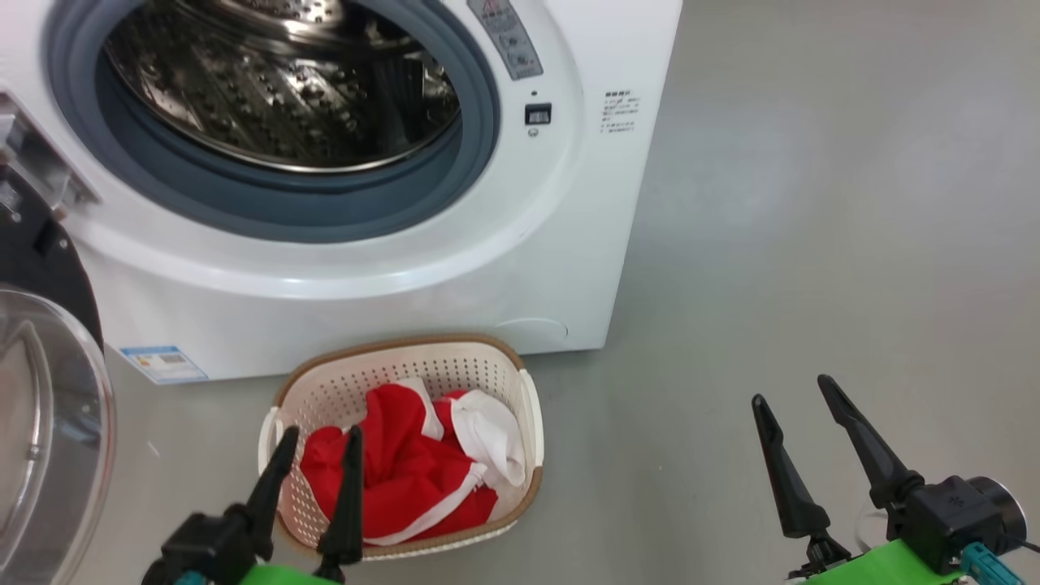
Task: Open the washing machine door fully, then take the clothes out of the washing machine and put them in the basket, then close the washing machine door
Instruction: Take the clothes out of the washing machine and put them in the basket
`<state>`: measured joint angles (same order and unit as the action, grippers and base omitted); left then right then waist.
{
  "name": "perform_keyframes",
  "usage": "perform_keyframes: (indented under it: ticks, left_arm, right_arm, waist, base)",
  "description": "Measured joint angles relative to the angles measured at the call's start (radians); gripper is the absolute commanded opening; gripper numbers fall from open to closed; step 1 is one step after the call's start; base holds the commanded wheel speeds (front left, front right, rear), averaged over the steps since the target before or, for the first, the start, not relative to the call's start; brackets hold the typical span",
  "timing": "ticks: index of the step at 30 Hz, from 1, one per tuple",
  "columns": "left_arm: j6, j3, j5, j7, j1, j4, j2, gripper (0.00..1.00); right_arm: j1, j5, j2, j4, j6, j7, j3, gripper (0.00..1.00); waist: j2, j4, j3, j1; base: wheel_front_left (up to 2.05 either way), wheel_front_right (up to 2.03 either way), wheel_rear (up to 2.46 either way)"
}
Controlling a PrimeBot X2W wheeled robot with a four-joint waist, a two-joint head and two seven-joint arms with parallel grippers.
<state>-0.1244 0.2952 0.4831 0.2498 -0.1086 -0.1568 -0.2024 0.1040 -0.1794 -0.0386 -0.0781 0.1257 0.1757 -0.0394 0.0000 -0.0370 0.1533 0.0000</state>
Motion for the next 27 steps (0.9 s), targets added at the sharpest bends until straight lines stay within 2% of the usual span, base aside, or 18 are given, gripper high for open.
perform_keyframes:
  ticks: [8,15,27]
  left_arm:
    - [-0.049,-0.007,-0.034,-0.004,0.114,0.123,-0.035,1.0]
    - [-0.101,-0.029,-0.034,-0.012,0.215,0.198,-0.04,1.0]
    - [-0.132,-0.029,-0.043,-0.033,0.29,0.258,-0.068,1.0]
  right_arm:
    - [0.042,0.031,0.001,-0.014,0.0,0.0,0.011,1.0]
    - [0.087,0.031,0.002,-0.026,0.0,-0.002,0.023,1.0]
    - [0.146,0.028,0.003,-0.043,0.0,0.0,0.033,1.0]
  waist:
    - [0.0,-0.007,-0.072,0.0]
    - [0.0,-0.015,-0.133,0.0]
    - [0.0,-0.002,-0.184,0.0]
  base:
    - [0.0,0.0,0.0]
    - [0.0,0.0,0.0]
    - [0.0,0.0,0.0]
